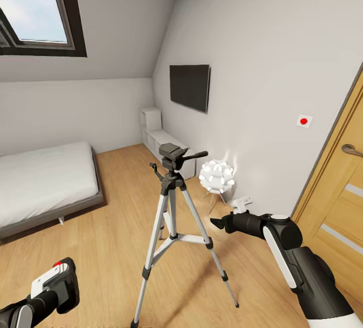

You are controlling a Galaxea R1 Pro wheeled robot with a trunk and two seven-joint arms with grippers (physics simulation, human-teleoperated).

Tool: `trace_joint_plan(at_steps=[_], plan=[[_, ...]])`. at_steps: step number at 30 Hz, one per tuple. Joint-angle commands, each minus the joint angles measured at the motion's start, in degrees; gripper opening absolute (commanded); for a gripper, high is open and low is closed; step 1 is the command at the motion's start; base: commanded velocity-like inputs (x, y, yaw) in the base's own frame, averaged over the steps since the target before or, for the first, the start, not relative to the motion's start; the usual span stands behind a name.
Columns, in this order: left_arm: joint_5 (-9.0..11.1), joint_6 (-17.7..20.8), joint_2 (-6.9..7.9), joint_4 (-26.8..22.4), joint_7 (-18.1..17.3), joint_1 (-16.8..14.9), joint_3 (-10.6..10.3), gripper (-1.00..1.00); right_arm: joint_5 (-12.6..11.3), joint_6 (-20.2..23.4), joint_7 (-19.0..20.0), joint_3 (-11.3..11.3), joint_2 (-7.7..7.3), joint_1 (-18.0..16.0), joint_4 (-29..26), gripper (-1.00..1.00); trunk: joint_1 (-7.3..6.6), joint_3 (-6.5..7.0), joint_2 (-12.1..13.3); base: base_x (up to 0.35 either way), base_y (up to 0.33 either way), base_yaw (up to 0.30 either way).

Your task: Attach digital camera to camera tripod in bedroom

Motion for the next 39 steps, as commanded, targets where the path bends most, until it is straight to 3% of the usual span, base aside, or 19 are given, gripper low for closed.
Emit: trace_joint_plan(at_steps=[1,28,39], plan=[[0.1,0.3,-0.07,-0.1,-0.2,-0.1,0.2,-1.0,-0.6,0.3,-0.2,0.0,-0.11,0.0,0.0,1.0,0.04,-0.1,-0.1,0.0,-0.311,0.252],[0.0,0.3,-0.07,-0.1,-0.2,0.1,0.4,-1.0,-0.5,0.3,-0.1,0.1,-0.19,0.3,0.0,1.0,0.04,0.9,-0.1,0.0,-0.339,0.26],[0.1,0.0,-0.07,-0.1,-0.3,0.2,0.5,-1.0,-0.6,0.3,-0.1,0.3,-0.19,0.6,0.0,1.0,0.04,1.43,-0.1,0.0,-0.077,0.234]])
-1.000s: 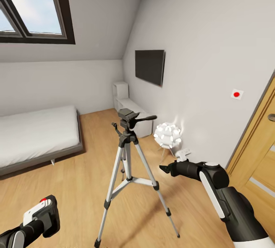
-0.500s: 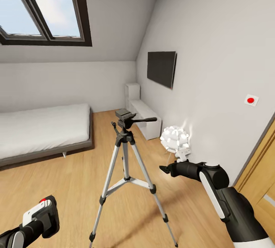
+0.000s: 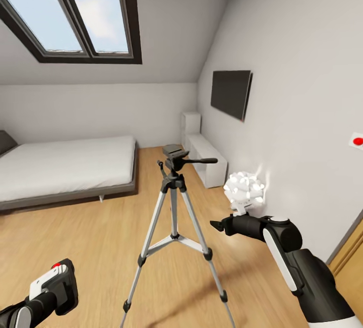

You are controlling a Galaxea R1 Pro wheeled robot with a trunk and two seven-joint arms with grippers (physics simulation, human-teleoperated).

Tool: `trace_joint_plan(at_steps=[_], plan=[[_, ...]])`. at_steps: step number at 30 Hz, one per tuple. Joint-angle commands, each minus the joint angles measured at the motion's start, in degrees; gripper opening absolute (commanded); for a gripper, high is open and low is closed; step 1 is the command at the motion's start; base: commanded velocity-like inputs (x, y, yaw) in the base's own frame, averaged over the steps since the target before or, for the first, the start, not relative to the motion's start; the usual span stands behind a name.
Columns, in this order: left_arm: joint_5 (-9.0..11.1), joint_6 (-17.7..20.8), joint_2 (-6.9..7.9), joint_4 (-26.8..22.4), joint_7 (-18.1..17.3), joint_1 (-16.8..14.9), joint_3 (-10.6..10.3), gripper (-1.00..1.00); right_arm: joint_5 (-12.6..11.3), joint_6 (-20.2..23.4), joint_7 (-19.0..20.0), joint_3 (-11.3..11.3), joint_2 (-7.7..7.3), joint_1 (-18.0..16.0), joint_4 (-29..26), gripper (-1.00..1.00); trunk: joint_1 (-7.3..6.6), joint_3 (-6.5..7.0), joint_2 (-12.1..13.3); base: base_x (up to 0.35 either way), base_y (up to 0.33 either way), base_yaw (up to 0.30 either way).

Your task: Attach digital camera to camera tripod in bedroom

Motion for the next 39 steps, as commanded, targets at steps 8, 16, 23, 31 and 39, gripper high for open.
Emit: trace_joint_plan(at_steps=[8,16,23,31,39], plan=[[0.2,0.4,-0.06,-0.1,-0.3,-0.1,0.1,-1.0,-0.5,0.3,-0.3,0.0,-0.06,0.0,-0.1,1.0,0.04,0.26,-0.1,0.0,-0.008,0.25],[0.2,0.4,-0.06,-0.1,-0.3,-0.1,0.2,-1.0,-0.5,0.3,-0.3,0.0,-0.06,0.0,-0.1,1.0,0.04,0.64,-0.1,0.0,-0.048,0.253],[0.1,0.4,-0.06,-0.1,-0.3,-0.1,0.1,-1.0,-0.5,0.3,-0.3,0.0,-0.06,0.0,-0.1,1.0,0.04,1.01,-0.1,0.0,-0.264,0.216],[0.1,0.5,-0.06,-0.1,-0.2,-0.1,0.1,-1.0,-0.6,0.3,-0.3,0.0,-0.06,0.0,-0.1,1.0,0.04,1.43,-0.1,0.0,-0.326,0.213],[0.1,0.5,-0.06,-0.1,-0.2,-0.1,0.1,-1.0,-0.7,0.3,-0.3,0.0,-0.06,0.0,-0.1,1.0,0.04,1.86,-0.1,0.0,-0.34,0.216]])
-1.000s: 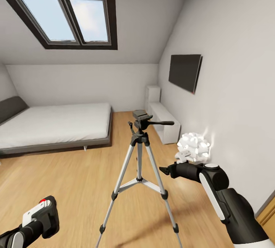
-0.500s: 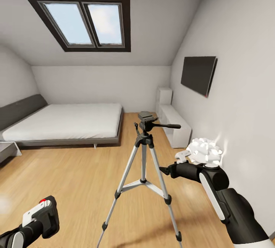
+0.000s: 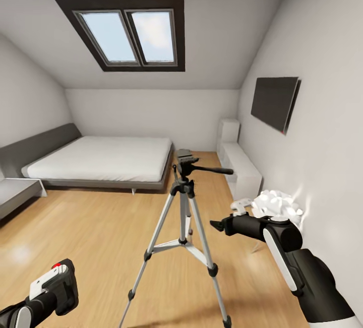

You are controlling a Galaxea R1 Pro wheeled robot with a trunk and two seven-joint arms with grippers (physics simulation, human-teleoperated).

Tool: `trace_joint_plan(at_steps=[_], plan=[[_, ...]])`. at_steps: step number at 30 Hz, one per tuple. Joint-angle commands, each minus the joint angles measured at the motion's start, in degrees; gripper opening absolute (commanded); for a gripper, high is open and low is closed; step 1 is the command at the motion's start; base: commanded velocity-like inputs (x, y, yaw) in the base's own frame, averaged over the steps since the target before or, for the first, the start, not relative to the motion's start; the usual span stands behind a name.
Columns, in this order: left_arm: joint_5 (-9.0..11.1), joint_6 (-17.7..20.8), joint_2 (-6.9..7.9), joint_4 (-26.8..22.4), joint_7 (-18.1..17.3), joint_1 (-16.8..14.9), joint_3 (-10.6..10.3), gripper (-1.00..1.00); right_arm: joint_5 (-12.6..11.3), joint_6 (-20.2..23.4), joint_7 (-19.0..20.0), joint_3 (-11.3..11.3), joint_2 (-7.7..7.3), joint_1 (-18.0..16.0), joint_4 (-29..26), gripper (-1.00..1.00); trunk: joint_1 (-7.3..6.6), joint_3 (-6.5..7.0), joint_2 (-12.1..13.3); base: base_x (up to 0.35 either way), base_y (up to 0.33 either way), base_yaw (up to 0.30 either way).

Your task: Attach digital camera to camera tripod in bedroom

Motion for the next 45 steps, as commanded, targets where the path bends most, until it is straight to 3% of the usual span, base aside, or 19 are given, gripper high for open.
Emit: trace_joint_plan(at_steps=[1,5,15,26,42,45], plan=[[0.2,0.3,-0.07,-0.1,-0.2,-0.1,0.2,-1.0,-0.6,0.3,-0.3,0.1,-0.06,0.0,0.0,1.0,0.03,0.0,-0.1,0.0,-0.342,0.217],[0.2,0.3,-0.07,-0.1,-0.2,-0.1,0.2,-1.0,-0.6,0.3,0.8,0.1,-0.06,0.0,0.0,1.0,0.03,0.22,-0.1,0.0,-0.316,0.22],[0.2,0.3,-0.07,-0.1,-0.2,-0.1,0.2,-1.0,-0.2,0.2,9.0,0.0,-0.21,0.3,0.1,1.0,0.03,0.75,-0.1,0.0,-0.105,0.241],[0.3,0.3,-0.07,-0.1,-0.3,-0.1,0.2,-1.0,-0.2,0.2,10.9,0.1,-0.22,0.4,0.4,1.0,0.03,1.19,-0.1,0.0,-0.039,0.193],[0.0,0.3,-0.07,-0.1,-0.2,-0.1,-0.1,-1.0,-0.2,0.2,11.1,0.1,-0.45,0.6,1.0,1.0,0.03,1.23,-0.1,0.0,-0.301,0.013],[0.0,0.5,-0.1,-0.1,-0.2,-0.1,-0.1,-1.0,-0.3,0.2,11.8,1.2,-0.73,0.7,3.1,1.0,0.03,1.26,-0.1,0.0,-0.121,0.12]])
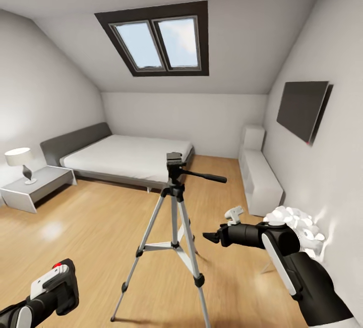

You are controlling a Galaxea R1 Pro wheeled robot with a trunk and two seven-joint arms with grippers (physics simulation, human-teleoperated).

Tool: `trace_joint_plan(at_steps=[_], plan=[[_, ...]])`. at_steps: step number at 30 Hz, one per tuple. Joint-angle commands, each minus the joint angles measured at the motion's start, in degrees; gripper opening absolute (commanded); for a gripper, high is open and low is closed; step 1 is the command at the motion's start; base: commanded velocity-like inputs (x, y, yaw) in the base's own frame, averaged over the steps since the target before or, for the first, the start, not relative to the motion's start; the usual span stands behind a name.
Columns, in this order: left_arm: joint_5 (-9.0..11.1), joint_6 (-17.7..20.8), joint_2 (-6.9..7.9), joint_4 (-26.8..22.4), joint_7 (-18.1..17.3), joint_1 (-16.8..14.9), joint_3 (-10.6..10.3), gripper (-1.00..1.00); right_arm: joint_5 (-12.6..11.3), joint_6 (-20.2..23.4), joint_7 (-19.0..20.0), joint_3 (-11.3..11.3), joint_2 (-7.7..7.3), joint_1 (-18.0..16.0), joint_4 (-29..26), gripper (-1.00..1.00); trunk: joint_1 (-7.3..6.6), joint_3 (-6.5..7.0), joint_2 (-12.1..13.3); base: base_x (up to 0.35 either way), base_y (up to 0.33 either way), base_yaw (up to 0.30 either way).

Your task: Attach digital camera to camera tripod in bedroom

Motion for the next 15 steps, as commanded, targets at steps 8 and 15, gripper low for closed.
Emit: trace_joint_plan(at_steps=[8,15], plan=[[0.3,0.6,-0.03,0.0,-0.2,-0.1,0.2,-1.0,-0.5,-3.1,3.9,1.4,-0.83,0.0,2.4,1.0,0.02,0.1,0.0,0.0,-0.034,0.222],[0.4,1.0,0.02,-0.7,-0.4,-0.2,0.0,-1.0,-0.4,-4.9,4.8,1.5,-1.22,0.0,5.1,1.0,0.02,0.13,0.0,0.0,-0.005,0.087]])
